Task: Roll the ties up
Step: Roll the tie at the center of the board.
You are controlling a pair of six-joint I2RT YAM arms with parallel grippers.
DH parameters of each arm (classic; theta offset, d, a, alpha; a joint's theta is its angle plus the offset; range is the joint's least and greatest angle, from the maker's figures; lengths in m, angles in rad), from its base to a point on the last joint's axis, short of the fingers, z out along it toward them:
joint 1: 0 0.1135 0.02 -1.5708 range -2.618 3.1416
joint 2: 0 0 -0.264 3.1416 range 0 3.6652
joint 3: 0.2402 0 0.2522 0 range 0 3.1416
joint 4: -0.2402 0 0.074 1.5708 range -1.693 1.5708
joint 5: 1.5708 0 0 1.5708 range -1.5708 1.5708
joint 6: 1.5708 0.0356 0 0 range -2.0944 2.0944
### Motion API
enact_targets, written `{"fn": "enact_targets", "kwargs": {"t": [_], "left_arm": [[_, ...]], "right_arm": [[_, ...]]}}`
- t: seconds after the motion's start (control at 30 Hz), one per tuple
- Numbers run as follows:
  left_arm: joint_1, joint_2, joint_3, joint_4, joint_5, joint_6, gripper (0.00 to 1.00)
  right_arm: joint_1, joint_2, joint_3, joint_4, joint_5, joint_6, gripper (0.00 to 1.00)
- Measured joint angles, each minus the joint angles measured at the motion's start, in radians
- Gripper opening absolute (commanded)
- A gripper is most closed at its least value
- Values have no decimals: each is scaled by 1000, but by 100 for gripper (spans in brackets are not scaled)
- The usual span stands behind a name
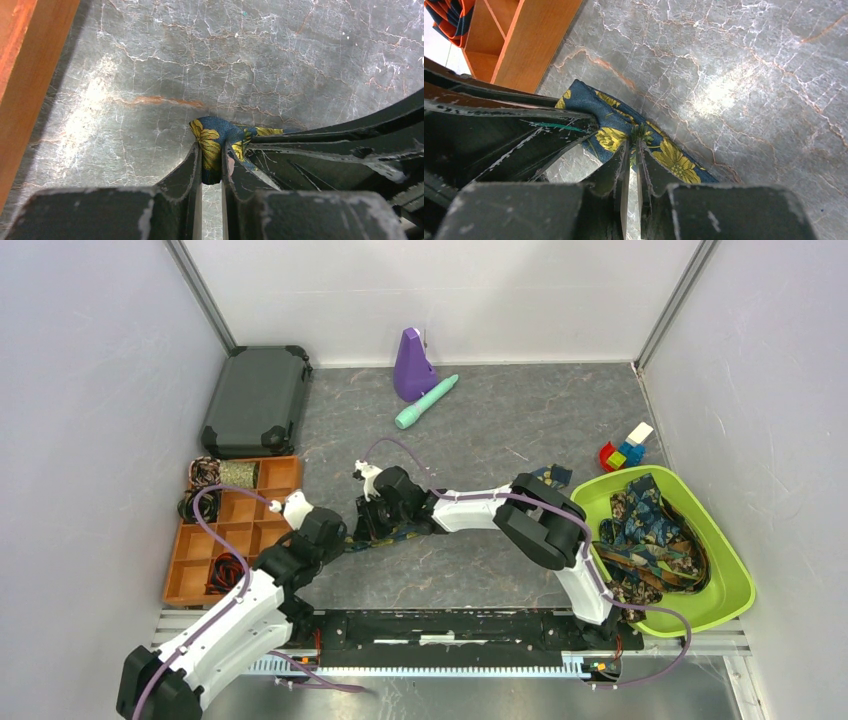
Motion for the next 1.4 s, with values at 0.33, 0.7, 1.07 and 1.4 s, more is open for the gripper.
{"fn": "enact_targets", "kwargs": {"t": [0.33,0.7,1.07,1.4], "left_arm": [[-39,54,39,-32,-55,26,2],[-213,256,140,-99,-226,29,2],[-320,446,241,-162,-346,8,2],[-404,674,375,-275,-428,-50,2]], "right_arm": [[2,55,41,21,-40,19,14],[-4,51,6,53,-70,19,15],[-160,-165,-265,86,-104,8,15],[-283,-315,-457,128,-122,-3,16]]}}
